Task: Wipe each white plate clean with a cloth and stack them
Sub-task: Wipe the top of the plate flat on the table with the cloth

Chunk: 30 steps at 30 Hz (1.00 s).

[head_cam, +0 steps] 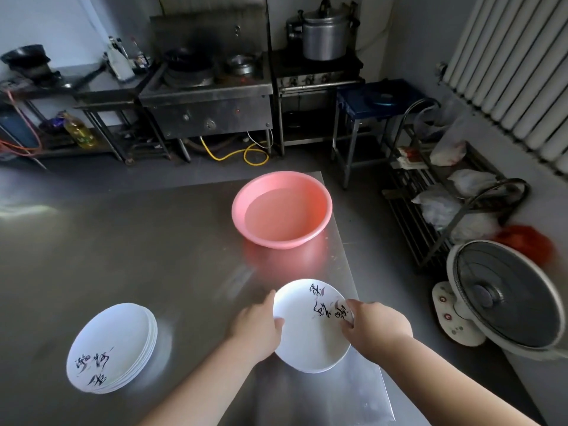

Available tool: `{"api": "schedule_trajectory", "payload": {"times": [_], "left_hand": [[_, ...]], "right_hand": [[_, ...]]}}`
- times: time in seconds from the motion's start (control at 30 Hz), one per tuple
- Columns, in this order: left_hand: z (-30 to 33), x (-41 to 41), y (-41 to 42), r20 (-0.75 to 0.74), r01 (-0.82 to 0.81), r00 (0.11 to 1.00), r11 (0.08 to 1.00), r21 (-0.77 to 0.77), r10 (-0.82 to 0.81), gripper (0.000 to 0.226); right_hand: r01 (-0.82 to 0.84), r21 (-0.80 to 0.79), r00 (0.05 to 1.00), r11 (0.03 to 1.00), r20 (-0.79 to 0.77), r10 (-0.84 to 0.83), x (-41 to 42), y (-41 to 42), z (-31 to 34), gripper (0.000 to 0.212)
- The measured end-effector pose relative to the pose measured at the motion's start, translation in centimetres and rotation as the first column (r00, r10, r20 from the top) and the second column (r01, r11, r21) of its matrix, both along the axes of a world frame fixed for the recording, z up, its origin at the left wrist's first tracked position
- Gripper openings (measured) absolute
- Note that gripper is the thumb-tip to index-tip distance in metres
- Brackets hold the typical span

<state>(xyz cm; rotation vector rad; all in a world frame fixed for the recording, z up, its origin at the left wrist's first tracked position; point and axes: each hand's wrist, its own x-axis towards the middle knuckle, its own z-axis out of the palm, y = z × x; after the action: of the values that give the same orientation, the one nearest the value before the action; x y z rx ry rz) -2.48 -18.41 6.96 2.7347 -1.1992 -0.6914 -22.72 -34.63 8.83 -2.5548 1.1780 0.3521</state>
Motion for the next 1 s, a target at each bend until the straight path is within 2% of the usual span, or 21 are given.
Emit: {"api": "schedule_trajectory", "payload": {"times": [0.13,0.3,0.4,0.5,0.6,0.67,0.73,0.9,1.0], "left_hand": [[0.0,0.8,0.6,-0.023,0.022,0.999,0.999,-0.041,-0.023,0.072],[1.2,4.4,3.9,0.053,0.024,0.998,0.993,-0.113,-0.018,0.072],[1.8,8.0,7.9,0.065,-0.017,0.998,0.992,-0.126,0.025,0.062],[1.8,12.4,13.0,0.091,-0.079,0.992,0.991,-0.112,0.089,0.063],[1.1,16.7,18.8,0.081,-0.151,0.984,0.985,-0.08,0.157,0.058],[0.0,18.9,22.7,0.064,-0.199,0.977,0.979,-0.036,0.201,0.038],[-1.2,20.6,26.5,0.077,-0.28,0.957,0.96,-0.002,0.279,0.034],[-4.1,23.5,33.4,0.114,-0.455,0.88,0.888,-0.069,0.46,0.066],[-5.1,24.7,35.0,0.064,-0.467,0.88,0.881,-0.068,0.471,0.072]], "right_hand": [[0.022,-0.077,0.999,0.997,-0.023,-0.024,0.4,0.2,1.3,0.024],[-0.033,-0.178,0.999,0.983,0.033,0.039,4.2,2.8,3.4,0.037],[-0.075,-0.14,0.988,0.987,0.126,0.093,8.1,5.6,3.7,0.052],[-0.167,-0.064,0.965,0.984,0.194,0.176,13.1,9.3,3.4,0.069],[-0.228,-0.022,0.944,0.973,0.24,0.227,18.0,13.2,2.4,0.076],[-0.244,0.018,0.937,0.97,0.261,0.231,21.0,15.8,1.4,0.073],[-0.259,0.073,0.936,0.963,0.263,0.232,23.7,18.3,0.2,0.067],[-0.255,0.207,0.954,0.945,0.211,0.211,28.9,23.5,-2.8,0.053],[-0.24,0.237,0.963,0.942,0.183,0.199,31.2,25.4,-4.3,0.052]]}}
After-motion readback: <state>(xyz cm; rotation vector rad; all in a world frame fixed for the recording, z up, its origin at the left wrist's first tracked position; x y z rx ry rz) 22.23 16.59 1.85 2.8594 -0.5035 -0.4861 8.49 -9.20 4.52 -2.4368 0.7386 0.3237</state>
